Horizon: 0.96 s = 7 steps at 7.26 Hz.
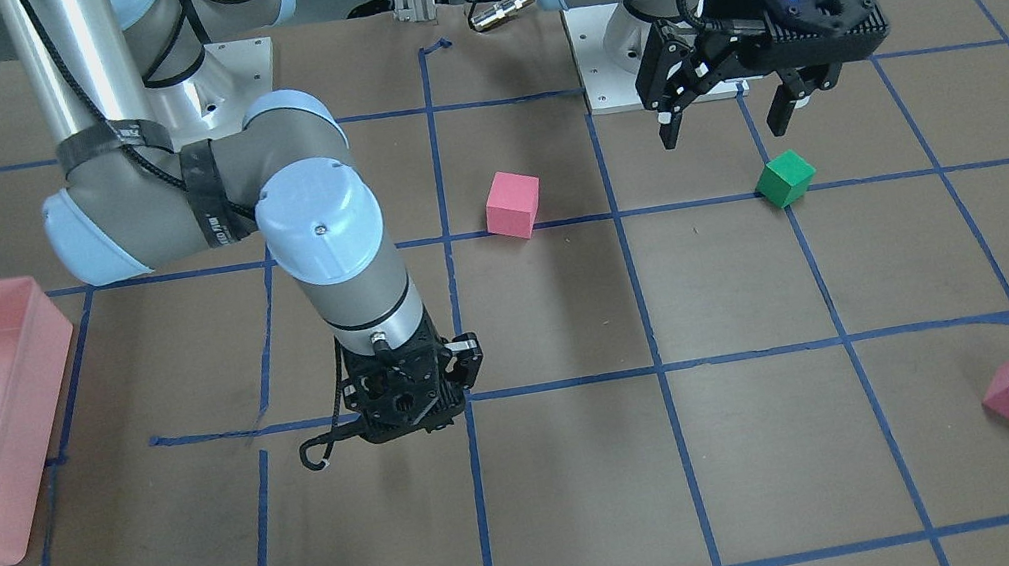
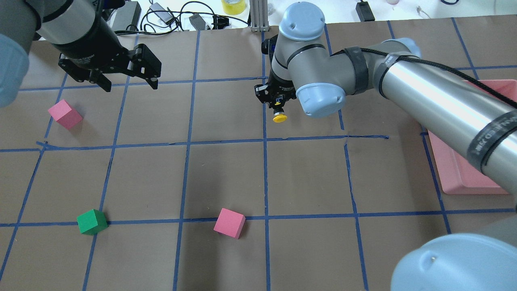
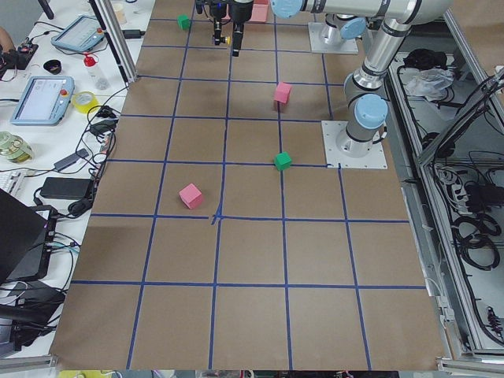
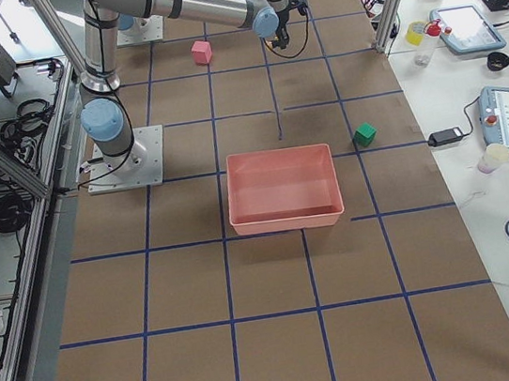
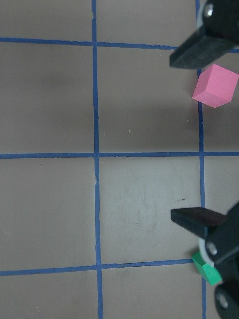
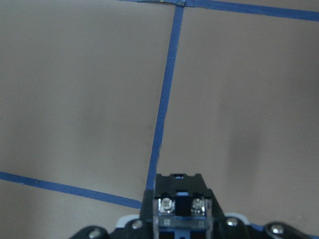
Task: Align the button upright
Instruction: 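Carry the switch to the table center and hold it yellow cap down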
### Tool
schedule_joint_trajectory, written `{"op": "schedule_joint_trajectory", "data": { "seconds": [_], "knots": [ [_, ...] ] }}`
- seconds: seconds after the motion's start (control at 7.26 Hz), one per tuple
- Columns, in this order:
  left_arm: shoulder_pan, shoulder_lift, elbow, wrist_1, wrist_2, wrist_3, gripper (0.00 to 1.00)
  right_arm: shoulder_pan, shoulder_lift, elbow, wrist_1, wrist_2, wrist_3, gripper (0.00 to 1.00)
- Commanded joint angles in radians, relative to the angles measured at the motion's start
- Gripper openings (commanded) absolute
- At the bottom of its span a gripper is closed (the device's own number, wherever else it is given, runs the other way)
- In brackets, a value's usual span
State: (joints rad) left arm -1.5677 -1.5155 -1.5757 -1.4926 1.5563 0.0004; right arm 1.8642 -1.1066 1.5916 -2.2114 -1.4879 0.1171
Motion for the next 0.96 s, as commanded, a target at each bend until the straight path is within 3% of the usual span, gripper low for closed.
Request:
{"op": "schedule_joint_trajectory", "data": {
  "seconds": [0.0,0.83],
  "knots": [
    [0.002,0.001,-0.001,0.0,0.002,0.001,1.0,0.062,0.062,-0.008,-0.037,-0.058,0.013,0.0],
    [0.006,-0.002,-0.003,0.003,-0.001,-0.002,1.0,0.101,0.117,0.005,-0.06,-0.055,0.177,0.0]
  ]
}}
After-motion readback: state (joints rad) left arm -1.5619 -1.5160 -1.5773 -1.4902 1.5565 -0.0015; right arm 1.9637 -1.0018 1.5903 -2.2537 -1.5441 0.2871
